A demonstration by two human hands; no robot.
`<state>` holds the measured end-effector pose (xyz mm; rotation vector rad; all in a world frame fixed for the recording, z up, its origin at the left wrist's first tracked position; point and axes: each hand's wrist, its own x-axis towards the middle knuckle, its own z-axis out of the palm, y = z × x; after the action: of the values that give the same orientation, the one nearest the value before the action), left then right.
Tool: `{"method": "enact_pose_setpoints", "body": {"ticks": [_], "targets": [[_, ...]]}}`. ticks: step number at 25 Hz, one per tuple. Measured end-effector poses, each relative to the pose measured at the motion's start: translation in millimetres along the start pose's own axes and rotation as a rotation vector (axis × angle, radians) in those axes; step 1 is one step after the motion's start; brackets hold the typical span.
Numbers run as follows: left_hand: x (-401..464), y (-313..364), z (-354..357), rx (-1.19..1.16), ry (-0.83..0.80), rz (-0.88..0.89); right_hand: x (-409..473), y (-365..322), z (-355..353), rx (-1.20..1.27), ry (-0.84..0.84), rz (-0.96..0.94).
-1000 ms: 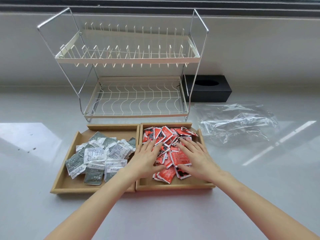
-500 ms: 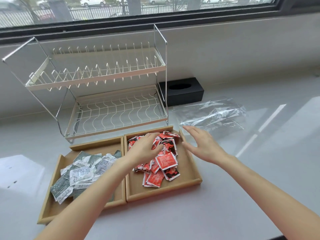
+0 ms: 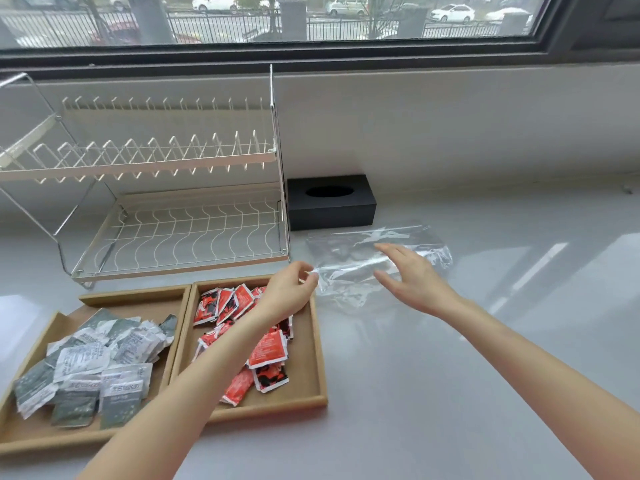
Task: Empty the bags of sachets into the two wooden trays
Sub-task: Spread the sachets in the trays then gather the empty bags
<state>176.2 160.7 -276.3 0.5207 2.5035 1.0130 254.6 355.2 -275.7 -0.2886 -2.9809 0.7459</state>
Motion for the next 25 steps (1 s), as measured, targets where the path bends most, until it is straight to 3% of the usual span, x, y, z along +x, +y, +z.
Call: {"method": "enact_pose_setpoints", "body": {"ticks": [3, 6, 10, 14, 19, 25], "targets": [[8, 16, 25, -0.407, -0.018, -0.269, 28, 25, -18, -0.007, -0.017, -0.003], [14, 28, 49, -0.851, -0.193, -0.608, 61, 44, -28, -0.045, -0.063, -0.019], [27, 40, 75, -1.210, -0.264, -0.839, 104, 62, -25, -0.095, -0.151, -0.029], [51, 49, 93, -1.306, -0.158, -0.902, 144, 80, -15, -0.152, -0.266, -0.015], [79, 44, 103, -1.302, -0.029, -0.869, 177, 105, 8, -0.272, -0.539, 0.024], [97, 27, 112, -1.361, 0.119, -0.850, 191, 112, 19, -0.364, -0.592, -0.013]]}}
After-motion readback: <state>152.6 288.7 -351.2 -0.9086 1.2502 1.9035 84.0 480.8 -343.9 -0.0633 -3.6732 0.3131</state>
